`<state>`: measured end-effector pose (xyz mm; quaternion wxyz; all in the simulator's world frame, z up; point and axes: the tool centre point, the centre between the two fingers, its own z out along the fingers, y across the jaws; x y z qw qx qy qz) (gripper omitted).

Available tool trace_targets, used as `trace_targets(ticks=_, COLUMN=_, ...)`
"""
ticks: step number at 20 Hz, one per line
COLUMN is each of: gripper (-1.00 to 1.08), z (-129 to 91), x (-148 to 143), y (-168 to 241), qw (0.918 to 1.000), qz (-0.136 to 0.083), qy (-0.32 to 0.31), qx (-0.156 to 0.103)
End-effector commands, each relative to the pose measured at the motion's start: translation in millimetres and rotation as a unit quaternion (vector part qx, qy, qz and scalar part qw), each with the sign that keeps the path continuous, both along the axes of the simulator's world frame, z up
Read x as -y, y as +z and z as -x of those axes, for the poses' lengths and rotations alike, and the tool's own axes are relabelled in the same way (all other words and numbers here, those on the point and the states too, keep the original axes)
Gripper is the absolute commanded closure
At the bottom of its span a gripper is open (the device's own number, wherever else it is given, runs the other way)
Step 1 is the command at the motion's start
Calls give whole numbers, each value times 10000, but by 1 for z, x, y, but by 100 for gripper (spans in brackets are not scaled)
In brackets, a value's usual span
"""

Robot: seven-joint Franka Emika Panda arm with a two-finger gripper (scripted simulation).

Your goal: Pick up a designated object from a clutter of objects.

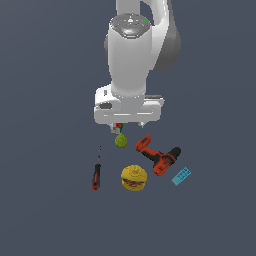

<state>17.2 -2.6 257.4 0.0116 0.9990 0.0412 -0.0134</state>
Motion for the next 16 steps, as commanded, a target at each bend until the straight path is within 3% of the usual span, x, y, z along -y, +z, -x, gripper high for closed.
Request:
trace_targets(ticks=1, gripper=-92, z=-8, x=12, y=-16, qw=10000, qz=-34, qy=-7, qx=6)
trace_targets(ticks=9, gripper=-92, z=-35, x=66, y=-91, qw=9999, qz=-131, qy=-39, qx=60)
trace_targets(ticks=16, gripper=-92, z=-43, x=111, y=-151, qw=9998, qz=-142, qy=-70, qx=104)
